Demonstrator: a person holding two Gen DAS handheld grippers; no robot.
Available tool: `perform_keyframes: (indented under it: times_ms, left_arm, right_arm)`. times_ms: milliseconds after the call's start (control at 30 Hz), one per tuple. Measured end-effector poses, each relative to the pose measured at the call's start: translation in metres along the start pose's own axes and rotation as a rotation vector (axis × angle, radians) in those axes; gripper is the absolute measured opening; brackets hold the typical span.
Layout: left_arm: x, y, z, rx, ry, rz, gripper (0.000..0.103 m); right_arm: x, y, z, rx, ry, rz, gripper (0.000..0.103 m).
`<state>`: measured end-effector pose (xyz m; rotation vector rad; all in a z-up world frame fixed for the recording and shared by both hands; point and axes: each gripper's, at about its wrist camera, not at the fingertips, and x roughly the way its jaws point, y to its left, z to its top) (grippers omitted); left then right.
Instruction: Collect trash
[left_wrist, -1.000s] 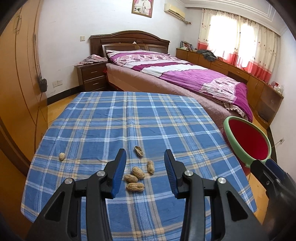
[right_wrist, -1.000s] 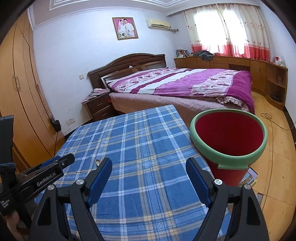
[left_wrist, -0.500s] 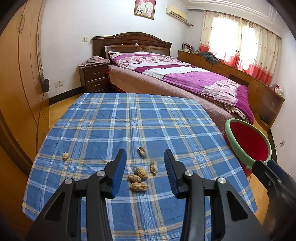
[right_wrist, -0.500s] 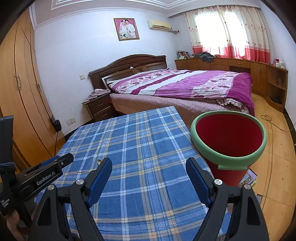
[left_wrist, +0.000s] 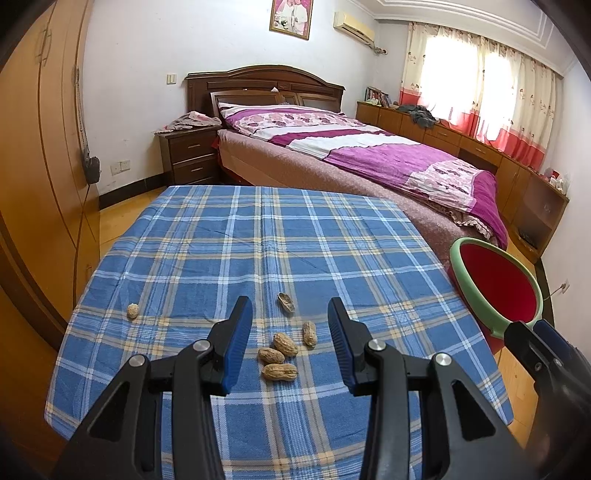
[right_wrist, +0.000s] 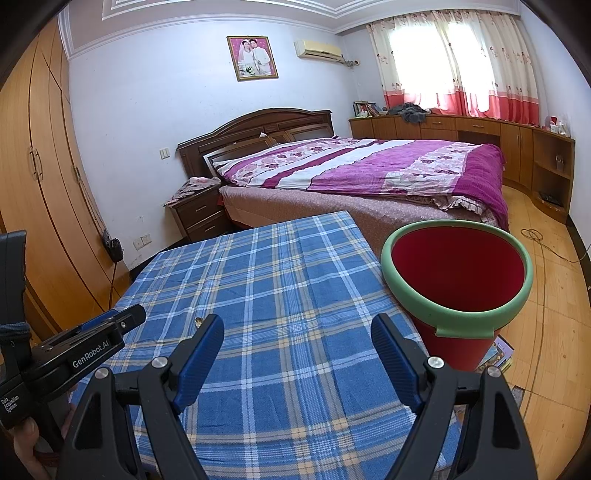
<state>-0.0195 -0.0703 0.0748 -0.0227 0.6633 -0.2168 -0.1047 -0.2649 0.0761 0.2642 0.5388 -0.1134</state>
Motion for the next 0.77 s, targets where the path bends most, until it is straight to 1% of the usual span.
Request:
perform_keyframes:
  times_ms: [767]
  left_arm:
    - [-0.0073,0.0005,0.0022,0.006,-0.042,0.039,0.043]
  right_arm:
    - [-0.0055,0.0033,0.0032,-0.003,-0.010,0.000,0.084]
